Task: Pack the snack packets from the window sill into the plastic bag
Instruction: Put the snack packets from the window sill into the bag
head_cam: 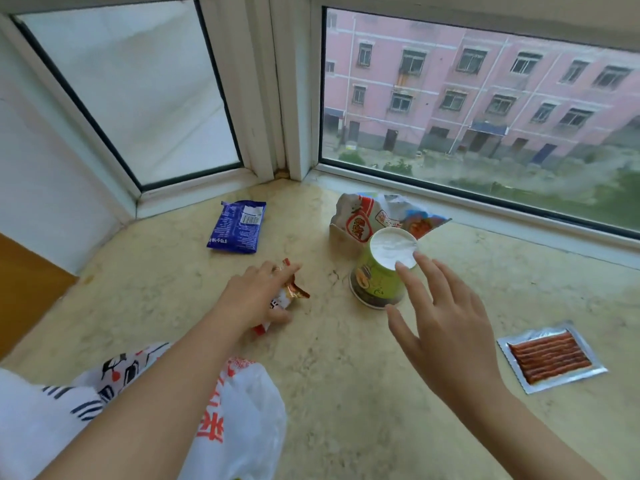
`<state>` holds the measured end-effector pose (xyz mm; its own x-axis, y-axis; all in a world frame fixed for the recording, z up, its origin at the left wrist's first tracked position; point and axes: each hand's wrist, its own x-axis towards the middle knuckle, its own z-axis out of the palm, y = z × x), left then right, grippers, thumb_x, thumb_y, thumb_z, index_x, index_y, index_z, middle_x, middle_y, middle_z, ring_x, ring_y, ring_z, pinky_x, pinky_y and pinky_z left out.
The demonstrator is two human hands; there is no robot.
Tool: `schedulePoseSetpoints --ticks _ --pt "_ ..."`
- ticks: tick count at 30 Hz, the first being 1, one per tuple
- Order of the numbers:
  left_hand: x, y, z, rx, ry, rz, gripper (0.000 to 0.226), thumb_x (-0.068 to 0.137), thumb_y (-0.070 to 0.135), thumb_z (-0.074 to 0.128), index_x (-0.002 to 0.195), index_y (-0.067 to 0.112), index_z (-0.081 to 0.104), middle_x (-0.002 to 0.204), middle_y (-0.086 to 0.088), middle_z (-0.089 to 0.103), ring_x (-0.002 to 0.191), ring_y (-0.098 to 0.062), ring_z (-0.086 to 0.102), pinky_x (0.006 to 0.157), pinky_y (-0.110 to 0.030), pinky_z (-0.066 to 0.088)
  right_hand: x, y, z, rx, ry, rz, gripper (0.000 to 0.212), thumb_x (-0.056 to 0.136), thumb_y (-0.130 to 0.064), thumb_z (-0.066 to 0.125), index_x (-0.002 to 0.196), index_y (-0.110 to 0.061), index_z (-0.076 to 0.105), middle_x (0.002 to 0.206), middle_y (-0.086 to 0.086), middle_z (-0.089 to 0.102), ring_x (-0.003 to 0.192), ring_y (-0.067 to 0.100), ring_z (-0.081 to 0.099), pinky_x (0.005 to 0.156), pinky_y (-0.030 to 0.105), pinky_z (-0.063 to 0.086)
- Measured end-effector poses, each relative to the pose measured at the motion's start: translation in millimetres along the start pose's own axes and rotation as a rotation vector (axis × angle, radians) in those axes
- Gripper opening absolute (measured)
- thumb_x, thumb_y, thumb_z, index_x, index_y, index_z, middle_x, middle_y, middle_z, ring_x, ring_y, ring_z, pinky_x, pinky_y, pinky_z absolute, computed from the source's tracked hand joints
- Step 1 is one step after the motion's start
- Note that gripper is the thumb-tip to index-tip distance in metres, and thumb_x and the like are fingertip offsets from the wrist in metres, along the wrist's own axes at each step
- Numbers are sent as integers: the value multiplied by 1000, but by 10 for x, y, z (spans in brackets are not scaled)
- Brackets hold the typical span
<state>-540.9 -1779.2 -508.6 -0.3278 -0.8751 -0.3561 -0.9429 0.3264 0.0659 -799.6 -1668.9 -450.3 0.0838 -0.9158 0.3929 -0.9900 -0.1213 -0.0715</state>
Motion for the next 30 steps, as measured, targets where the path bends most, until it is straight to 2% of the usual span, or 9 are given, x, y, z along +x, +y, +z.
schedulePoseSetpoints --ticks 4,8,11,14,17,21,26,28,30 --pt "134 32 17 -39 107 -2 78 85 48 60 148 47 12 133 -1 40 109 -17 48 69 -27 45 348 109 198 19 -66 39 65 79 -50 55 134 -16 50 140 17 48 122 39 50 93 53 45" --pt "140 90 12 -95 154 -41 73 86 49 59 147 44 18 132 -1 41 106 -17 51 70 -27 46 557 75 392 9 -212 71 74 82 -58 59 144 -25 37 149 15 38 131 40 41 96 58 42" --pt "94 114 3 -144 161 -55 72 86 47 59 147 43 21 129 -1 42 105 -17 51 69 -25 43 651 5 449 18 -347 120 77 84 -60 54 149 -31 24 157 8 21 139 37 26 102 53 38" --pt "33 114 -19 -194 169 -68 72 85 46 60 147 43 23 125 -1 44 101 -16 52 71 -25 46 697 -14 432 41 -330 126 73 85 -54 58 147 -32 26 155 6 23 134 35 31 87 48 50" --pt "-59 129 -55 -217 199 -83 71 84 47 60 146 42 26 124 -2 44 100 -16 52 71 -25 46 690 -13 375 45 -346 115 69 82 -50 64 141 -32 34 145 5 32 123 30 39 75 40 52" --pt "-254 209 -104 -243 254 -116 70 83 47 60 145 41 29 120 -1 45 97 -17 53 74 -30 51 531 -102 213 39 -396 57 65 77 -55 66 132 -36 38 130 2 36 112 25 41 67 32 49" --pt "-612 412 -170 -247 290 -121 70 82 47 59 145 41 29 116 -2 46 94 -20 53 71 -32 49 52 -260 -2 7 -506 -24 66 77 -55 64 133 -40 34 130 -1 36 114 24 40 67 33 49" --pt "-780 512 -191 -273 309 -112 70 82 46 58 145 40 29 115 -2 46 92 -21 54 71 -33 49 -187 -318 -100 14 -504 -76 67 70 -49 73 128 -39 40 128 0 42 111 26 44 58 33 49" --pt "-939 613 -202 -306 319 -103 70 82 46 58 145 39 30 117 -2 47 93 -22 55 72 -33 50 -450 -353 -200 90 -432 -105 72 54 -34 84 117 -35 49 122 3 50 104 29 50 46 31 46"
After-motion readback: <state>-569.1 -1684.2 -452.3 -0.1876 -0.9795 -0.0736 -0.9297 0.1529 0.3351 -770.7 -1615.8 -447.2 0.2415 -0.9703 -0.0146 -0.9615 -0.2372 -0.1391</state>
